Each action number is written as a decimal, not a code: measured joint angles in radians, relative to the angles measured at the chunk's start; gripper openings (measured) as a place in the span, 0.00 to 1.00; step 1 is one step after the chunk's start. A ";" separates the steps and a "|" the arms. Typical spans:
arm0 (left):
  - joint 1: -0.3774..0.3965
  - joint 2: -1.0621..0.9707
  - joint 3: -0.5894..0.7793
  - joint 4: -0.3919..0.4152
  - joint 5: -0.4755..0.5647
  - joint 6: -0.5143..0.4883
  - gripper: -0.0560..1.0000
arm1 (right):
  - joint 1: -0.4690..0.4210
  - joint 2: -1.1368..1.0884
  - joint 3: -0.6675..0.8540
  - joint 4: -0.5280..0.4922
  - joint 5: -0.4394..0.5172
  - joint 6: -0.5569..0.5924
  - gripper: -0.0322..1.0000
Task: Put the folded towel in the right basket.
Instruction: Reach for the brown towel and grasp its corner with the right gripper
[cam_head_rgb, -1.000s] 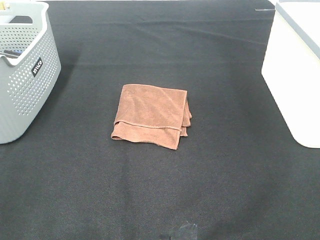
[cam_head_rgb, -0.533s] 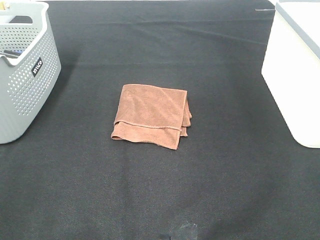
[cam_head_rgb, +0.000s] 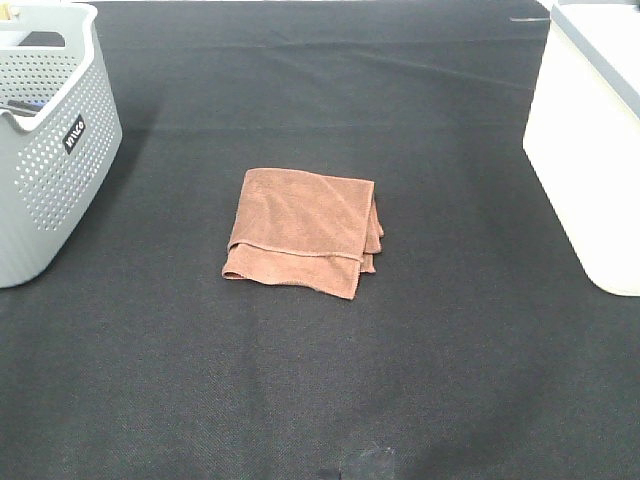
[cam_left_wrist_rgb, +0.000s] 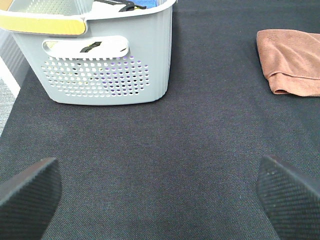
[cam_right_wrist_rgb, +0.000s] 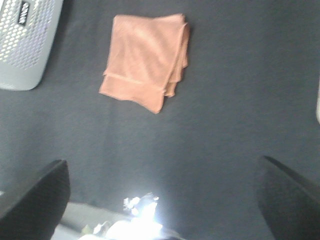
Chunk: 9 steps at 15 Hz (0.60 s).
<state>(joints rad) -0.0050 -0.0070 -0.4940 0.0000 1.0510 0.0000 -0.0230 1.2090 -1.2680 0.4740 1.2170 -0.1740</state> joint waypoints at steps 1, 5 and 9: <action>0.000 0.000 0.000 0.000 0.000 0.000 0.99 | 0.026 0.061 0.000 0.003 -0.014 -0.001 0.96; 0.000 0.000 0.000 0.000 0.000 0.000 0.99 | 0.217 0.389 0.000 0.084 -0.245 -0.003 0.96; 0.000 0.000 0.000 0.000 0.000 0.000 0.99 | 0.245 0.711 -0.040 0.177 -0.372 -0.077 0.96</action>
<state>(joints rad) -0.0050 -0.0070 -0.4940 0.0000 1.0510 0.0000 0.2220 1.9200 -1.3080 0.6510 0.8450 -0.2510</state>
